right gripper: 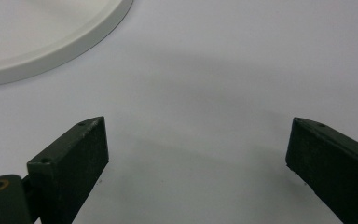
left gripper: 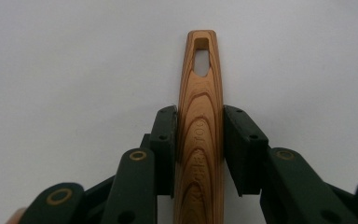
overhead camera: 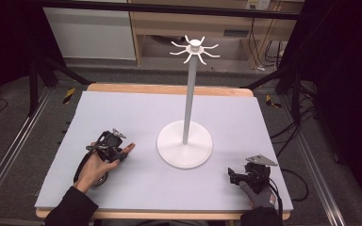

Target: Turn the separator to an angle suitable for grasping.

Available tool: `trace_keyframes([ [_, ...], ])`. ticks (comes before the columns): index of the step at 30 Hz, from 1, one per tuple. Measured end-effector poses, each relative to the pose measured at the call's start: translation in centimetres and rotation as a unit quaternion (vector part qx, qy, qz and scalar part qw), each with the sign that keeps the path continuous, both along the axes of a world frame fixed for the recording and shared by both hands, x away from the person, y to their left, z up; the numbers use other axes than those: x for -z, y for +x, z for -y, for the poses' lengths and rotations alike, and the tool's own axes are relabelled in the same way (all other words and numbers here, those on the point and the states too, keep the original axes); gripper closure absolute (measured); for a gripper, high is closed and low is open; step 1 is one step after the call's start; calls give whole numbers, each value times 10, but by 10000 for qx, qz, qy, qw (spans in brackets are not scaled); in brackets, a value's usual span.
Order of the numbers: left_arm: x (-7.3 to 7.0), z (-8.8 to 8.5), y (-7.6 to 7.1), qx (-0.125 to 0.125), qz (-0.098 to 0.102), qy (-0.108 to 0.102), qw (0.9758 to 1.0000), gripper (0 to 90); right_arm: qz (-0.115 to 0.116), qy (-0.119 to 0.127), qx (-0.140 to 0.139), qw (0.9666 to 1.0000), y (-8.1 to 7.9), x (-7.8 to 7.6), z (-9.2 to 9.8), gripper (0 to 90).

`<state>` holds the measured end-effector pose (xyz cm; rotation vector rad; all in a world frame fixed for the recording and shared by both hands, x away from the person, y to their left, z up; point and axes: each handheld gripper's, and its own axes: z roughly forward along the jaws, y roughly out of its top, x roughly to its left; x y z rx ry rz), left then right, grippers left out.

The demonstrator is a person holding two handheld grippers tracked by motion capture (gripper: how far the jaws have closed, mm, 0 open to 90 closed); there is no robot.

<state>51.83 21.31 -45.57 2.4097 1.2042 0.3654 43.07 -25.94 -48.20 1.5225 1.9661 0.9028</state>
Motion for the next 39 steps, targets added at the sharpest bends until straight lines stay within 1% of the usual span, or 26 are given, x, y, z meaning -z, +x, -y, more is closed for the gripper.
trace_keyframes([
  [3,-2,2,4,-22,-132,85,9999,655,0,12,7,10000,0,0,0,61],
  [5,-2,2,4,-23,-147,95,9998,655,-3,-5,-3,10000,0,0,0,61],
  [6,-2,1,5,-18,-161,61,9998,655,-18,17,10,10000,0,0,-1,61],
  [8,-1,0,5,-16,-160,4,9999,656,-11,-3,-16,10000,0,0,0,61],
  [10,-1,-1,4,-24,-150,-43,9999,661,-25,22,27,10000,0,0,-1,60],
  [19,-1,-1,3,-59,-91,-29,9999,678,-53,37,12,10000,0,0,-1,60],
  [24,-1,-2,2,-92,-95,-91,9999,679,-45,29,10,10000,0,0,0,60],
  [27,-2,-2,1,-100,-46,-62,9999,679,-46,23,9,10000,1,0,0,60],
  [28,-3,-3,0,-119,-56,-91,9999,679,-48,24,11,10000,0,0,0,60],
  [30,-5,-5,-1,-142,-10,-156,9998,679,-45,21,7,10000,0,0,0,60],
  [32,-9,-8,-3,-152,64,-178,9997,679,-37,23,12,10000,0,0,0,60],
  [35,-15,-11,-7,-217,210,-340,9990,680,-44,25,-6,10000,0,0,0,60],
  [36,-18,-12,-8,-229,304,-357,9986,680,-44,20,8,10000,1,0,0,60],
  [37,-19,-13,-9,-227,317,-381,9985,680,-44,20,8,10000,1,0,0,60],
  [38,-22,-14,-11,-234,379,-398,9982,680,-51,23,2,10000,1,0,-1,60],
  [39,-25,-14,-13,-250,438,-467,9976,680,-56,28,5,10000,0,0,-1,60],
])
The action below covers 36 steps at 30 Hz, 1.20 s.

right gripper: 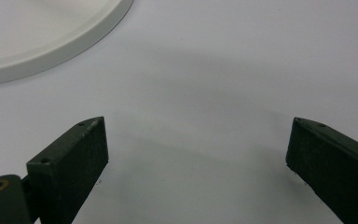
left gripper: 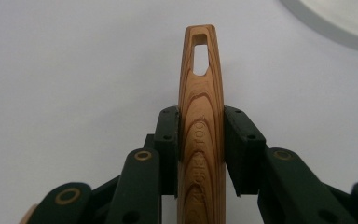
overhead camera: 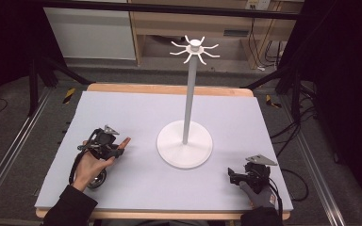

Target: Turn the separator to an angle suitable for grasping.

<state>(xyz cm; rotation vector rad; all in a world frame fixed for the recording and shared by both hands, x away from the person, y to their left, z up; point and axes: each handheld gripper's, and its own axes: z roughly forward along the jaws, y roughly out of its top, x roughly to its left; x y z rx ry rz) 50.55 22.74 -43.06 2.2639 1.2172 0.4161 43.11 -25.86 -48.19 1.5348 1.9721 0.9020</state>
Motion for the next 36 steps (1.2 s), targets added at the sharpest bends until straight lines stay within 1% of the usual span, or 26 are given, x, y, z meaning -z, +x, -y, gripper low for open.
trace_keyframes([
  [4,-12,-2,-6,31,201,-131,9997,680,13,-14,2,10000,0,0,0,60],
  [5,-20,-4,-10,30,301,-225,9993,680,12,-19,-5,10000,0,0,1,60],
  [6,-20,-4,-10,30,301,-225,9993,680,12,-19,-5,10000,0,0,1,60],
  [8,-28,-6,-14,22,415,-331,9986,680,16,-12,12,10000,0,0,0,60],
  [10,-35,-8,-18,8,562,-440,9974,680,37,-20,14,10000,0,0,0,59],
  [11,-41,-9,-22,-6,722,-545,9959,679,46,5,17,10000,0,-1,0,60],
  [12,-41,-9,-22,-6,722,-545,9959,680,46,5,17,10000,0,-1,0,60],
  [13,-44,-10,-24,2,791,-586,9951,680,59,3,18,10000,-1,-1,0,59],
  [14,-47,-10,-26,-19,879,-644,9940,680,74,-13,6,10000,0,-1,0,59],
  [16,-51,-10,-28,-13,984,-717,9926,680,79,2,21,10000,-1,-1,0,59],
  [17,-55,-10,-32,17,1096,-785,9909,680,92,6,13,10000,-1,-2,0,59],
  [18,-55,-10,-32,17,1096,-785,9909,680,94,6,17,10000,-1,-2,0,59],
  [19,-57,-9,-33,36,1128,-810,9903,680,93,6,28,10000,-1,-2,1,59],
  [20,-61,-7,-36,40,1241,-912,9881,679,88,17,40,10000,0,-1,0,59],
  [21,-62,-7,-38,46,1287,-955,9871,680,91,11,32,10000,0,-1,0,59],
  [22,-62,-7,-38,46,1287,-955,9871,679,91,11,32,10000,0,-1,0,59],
  [25,-68,-7,-42,15,1487,-1161,9820,679,115,-11,35,9999,0,-2,0,59],
  [29,-73,-8,-46,-41,1672,-1275,9776,679,158,-10,63,9999,-1,-2,1,59],
  [31,-75,-8,-48,-85,1783,-1373,9743,679,167,-13,53,9998,-1,-3,1,59],
  [32,-77,-8,-50,-97,1830,-1386,9732,679,176,-19,49,9998,-1,-3,1,59],
  [35,-82,-6,-54,-103,2006,-1490,9682,679,182,-27,50,9998,-1,-3,1,59],
  [36,-86,-5,-56,-61,2052,-1538,9665,679,171,-25,55,9998,-1,-2,1,59],
])
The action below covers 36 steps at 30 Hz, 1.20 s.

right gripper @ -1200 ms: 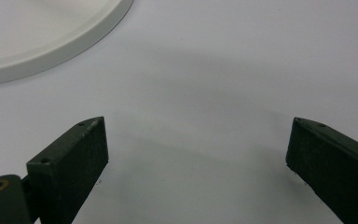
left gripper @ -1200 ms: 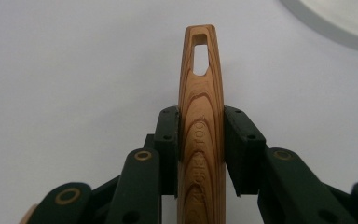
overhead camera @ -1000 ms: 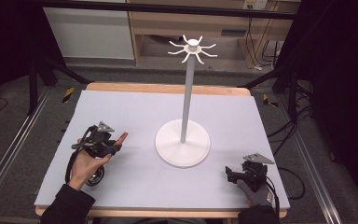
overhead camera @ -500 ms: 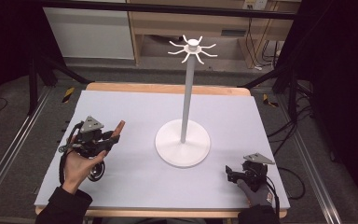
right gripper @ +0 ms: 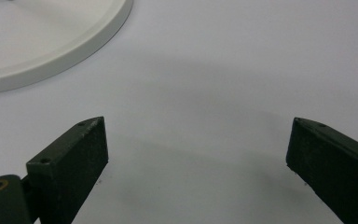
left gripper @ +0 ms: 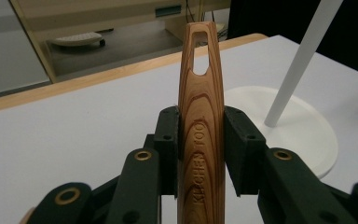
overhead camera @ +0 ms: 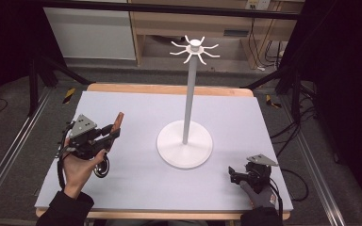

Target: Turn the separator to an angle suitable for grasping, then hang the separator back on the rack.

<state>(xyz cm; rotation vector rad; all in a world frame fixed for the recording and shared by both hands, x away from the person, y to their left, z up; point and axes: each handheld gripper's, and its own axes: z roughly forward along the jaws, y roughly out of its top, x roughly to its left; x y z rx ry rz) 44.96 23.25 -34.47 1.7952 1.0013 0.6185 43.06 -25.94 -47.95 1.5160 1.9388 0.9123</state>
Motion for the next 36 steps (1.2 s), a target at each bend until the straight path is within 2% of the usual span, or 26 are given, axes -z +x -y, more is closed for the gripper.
trace_keyframes([
  [4,-10,3,-3,33,169,-46,9998,679,-13,-7,-22,10000,0,0,0,59],
  [12,-24,10,-6,153,368,-139,9991,679,4,9,20,10000,0,0,1,58],
  [18,-34,18,-3,213,496,-278,9982,679,21,0,10,10000,-1,-1,1,59],
  [23,-46,27,-1,233,694,-416,9964,679,53,4,-12,10000,-1,0,1,58],
  [29,-67,41,0,277,918,-397,9946,679,54,26,-32,10000,-1,0,1,58],
  [36,-80,51,2,330,1012,-472,9932,680,27,45,-42,10000,-1,1,1,58],
])
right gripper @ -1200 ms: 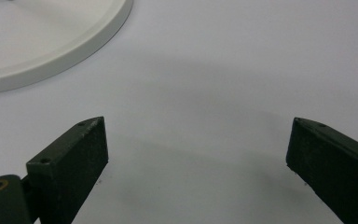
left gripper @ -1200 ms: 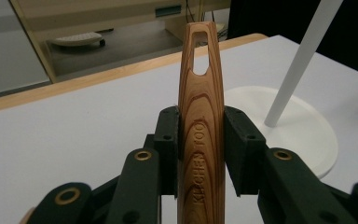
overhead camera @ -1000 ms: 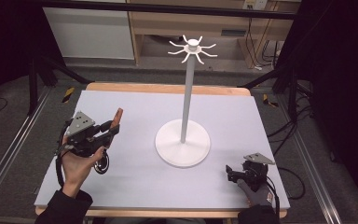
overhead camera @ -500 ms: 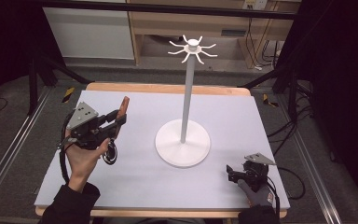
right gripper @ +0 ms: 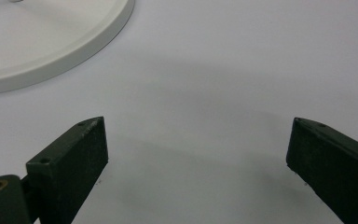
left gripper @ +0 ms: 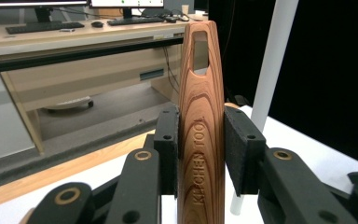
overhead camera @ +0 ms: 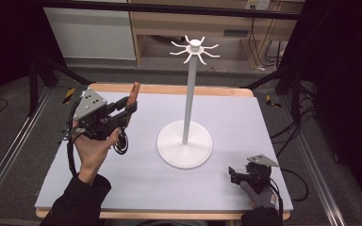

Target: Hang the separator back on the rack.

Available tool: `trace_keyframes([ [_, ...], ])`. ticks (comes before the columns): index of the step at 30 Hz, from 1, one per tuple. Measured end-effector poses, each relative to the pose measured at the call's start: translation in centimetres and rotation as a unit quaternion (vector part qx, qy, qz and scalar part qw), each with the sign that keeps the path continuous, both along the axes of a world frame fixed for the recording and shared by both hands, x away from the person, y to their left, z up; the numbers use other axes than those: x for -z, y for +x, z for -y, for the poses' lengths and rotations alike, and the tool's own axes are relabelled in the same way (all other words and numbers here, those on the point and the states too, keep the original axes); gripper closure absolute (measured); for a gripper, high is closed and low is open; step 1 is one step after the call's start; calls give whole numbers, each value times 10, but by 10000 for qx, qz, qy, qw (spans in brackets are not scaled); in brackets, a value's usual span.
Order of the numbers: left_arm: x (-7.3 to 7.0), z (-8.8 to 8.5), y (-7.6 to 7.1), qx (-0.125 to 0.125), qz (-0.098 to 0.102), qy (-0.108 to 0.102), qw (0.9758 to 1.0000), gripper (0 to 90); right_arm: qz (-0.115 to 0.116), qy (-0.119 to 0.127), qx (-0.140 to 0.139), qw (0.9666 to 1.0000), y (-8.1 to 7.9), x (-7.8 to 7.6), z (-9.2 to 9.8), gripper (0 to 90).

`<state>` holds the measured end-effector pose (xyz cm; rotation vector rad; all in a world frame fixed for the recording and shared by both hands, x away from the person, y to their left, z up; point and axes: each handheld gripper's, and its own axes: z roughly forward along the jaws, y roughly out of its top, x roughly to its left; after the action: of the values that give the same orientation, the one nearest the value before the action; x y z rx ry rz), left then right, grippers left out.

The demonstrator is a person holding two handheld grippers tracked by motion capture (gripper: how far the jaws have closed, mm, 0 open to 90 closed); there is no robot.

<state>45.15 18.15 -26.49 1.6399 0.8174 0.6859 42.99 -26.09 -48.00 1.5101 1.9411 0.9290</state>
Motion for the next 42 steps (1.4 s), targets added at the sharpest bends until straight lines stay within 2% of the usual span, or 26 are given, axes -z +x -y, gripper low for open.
trace_keyframes([
  [8,-13,7,3,23,118,-185,9998,679,4,-17,17,10000,0,0,1,57],
  [20,-34,18,8,36,269,-217,9994,679,-31,-46,23,10000,1,0,-1,58],
  [22,-37,21,8,71,310,-230,9992,679,-24,-31,25,10000,1,0,-1,58],
  [23,-40,23,8,84,408,-205,9989,679,-15,-39,19,10000,1,0,-1,58],
  [24,-41,26,7,111,367,-219,9990,679,-9,-26,26,10000,0,0,-1,57],
  [32,-49,34,8,223,463,-293,9982,679,-18,-40,14,10000,0,0,-1,58],
  [41,-57,40,11,225,515,-338,9978,679,-33,-8,16,10000,1,1,-1,57],
  [42,-58,40,12,243,514,-391,9976,679,-33,-8,16,10000,1,1,-1,57],
])
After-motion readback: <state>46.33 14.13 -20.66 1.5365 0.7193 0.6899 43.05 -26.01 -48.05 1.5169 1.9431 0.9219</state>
